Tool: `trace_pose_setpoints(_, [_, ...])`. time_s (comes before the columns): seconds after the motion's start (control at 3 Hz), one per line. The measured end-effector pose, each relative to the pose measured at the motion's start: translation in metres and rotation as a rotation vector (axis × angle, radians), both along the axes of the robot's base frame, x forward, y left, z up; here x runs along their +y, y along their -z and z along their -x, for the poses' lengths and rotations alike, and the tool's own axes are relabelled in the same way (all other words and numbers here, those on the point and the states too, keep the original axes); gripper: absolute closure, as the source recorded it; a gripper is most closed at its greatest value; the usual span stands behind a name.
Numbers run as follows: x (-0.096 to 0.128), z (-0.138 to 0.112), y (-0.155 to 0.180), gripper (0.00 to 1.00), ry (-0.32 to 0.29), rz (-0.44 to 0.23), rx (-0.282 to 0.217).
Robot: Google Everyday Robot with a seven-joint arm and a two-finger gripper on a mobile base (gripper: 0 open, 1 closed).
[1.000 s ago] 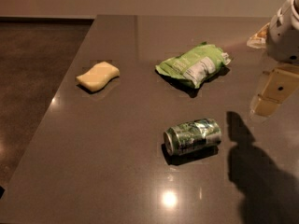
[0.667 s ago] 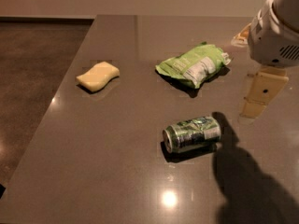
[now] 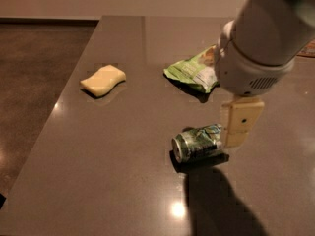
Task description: Place green can upright
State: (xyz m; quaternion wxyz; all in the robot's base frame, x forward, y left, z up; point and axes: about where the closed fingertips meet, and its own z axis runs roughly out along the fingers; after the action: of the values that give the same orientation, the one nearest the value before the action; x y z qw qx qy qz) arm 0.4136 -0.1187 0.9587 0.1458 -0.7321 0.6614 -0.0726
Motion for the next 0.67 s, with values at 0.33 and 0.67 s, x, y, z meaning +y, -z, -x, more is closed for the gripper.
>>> trace_pose_setpoints(0.33, [0.025,0.004,0.030,0.00,-0.116,0.044,0.061])
trace_pose_setpoints(0.67, [0.043,0.001,0.056,0.00,-0.196,0.063,0.124])
